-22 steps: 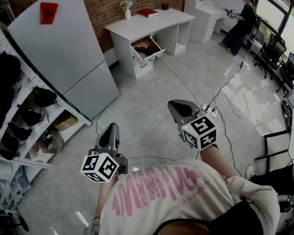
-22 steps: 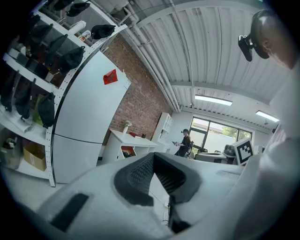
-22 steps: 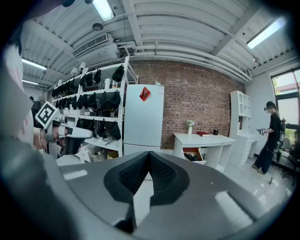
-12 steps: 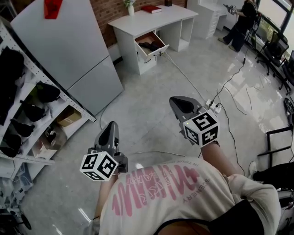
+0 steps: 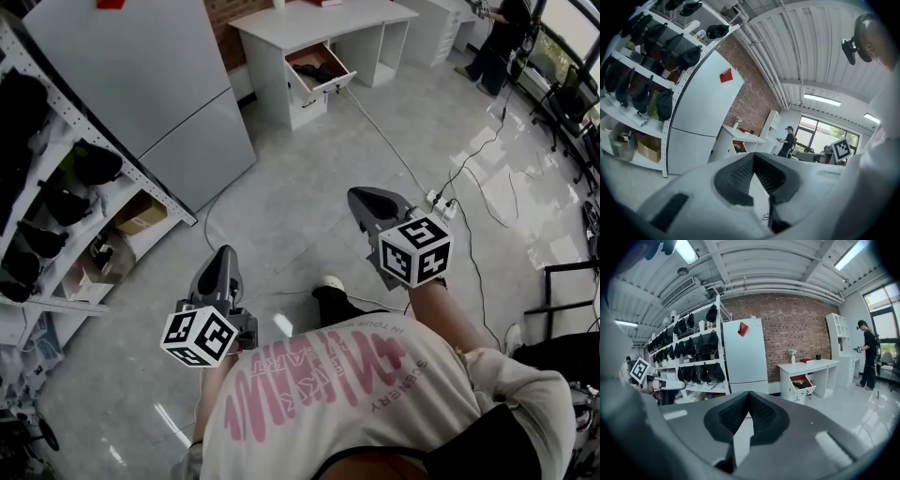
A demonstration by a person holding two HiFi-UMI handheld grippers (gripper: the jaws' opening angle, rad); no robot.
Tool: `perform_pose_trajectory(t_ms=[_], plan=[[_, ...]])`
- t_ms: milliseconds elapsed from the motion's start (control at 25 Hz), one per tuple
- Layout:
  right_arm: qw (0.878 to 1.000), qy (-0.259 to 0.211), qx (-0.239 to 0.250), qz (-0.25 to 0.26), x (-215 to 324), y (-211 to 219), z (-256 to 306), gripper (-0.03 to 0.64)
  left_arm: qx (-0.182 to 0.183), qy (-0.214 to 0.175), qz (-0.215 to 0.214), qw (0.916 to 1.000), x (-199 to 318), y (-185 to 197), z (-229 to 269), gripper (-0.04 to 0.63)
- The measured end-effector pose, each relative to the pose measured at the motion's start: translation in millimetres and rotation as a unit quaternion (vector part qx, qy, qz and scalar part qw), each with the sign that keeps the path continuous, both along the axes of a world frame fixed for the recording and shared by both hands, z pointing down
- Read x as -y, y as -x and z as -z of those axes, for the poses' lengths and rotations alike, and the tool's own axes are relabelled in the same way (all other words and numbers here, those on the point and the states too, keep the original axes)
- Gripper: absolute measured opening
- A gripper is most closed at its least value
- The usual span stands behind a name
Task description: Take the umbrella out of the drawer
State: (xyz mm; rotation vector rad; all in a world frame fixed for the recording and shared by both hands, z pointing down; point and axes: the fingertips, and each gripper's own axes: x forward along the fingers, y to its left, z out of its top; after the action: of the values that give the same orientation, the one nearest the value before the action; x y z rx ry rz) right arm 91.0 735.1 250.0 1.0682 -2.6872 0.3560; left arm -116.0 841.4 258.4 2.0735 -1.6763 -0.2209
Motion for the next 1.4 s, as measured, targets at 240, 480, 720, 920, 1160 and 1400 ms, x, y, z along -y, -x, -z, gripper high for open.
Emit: perform_pose_trajectory(t_ms=[240, 480, 720, 920, 1160, 1400], plan=[[0.999, 0.032, -0.003, 0.007, 33, 20, -25, 0.014, -0.001, -0.006, 0.030, 0.9995, 13, 22, -4, 0.002], [0.999, 0.031, 0.006, 0.017, 111, 33, -25, 0.014, 0.009, -0.004, 0.041, 0.9991, 83, 33, -1, 0.002], [0.996, 0.066, 0.059, 0.008, 208, 25, -19, 0.014, 0.023, -0.004, 0.032, 0.9992, 178, 27, 4, 0.002], [0.998, 0.048, 0.040, 0.005, 266, 6, -20, 0.014, 0.011, -0.010, 0.027, 0.9995, 241, 10, 10, 0.002], [0.997, 0.058, 0.059, -0.004, 317, -10, -27, 0.014, 0.011, -0.016, 0.013, 0.9997, 301, -7, 6, 0.003], [0.995, 0.067, 0.058, -0.033, 345, -33, -38, 0.014, 0.015, -0.014, -0.017, 0.9996, 344, -24, 3, 0.003]])
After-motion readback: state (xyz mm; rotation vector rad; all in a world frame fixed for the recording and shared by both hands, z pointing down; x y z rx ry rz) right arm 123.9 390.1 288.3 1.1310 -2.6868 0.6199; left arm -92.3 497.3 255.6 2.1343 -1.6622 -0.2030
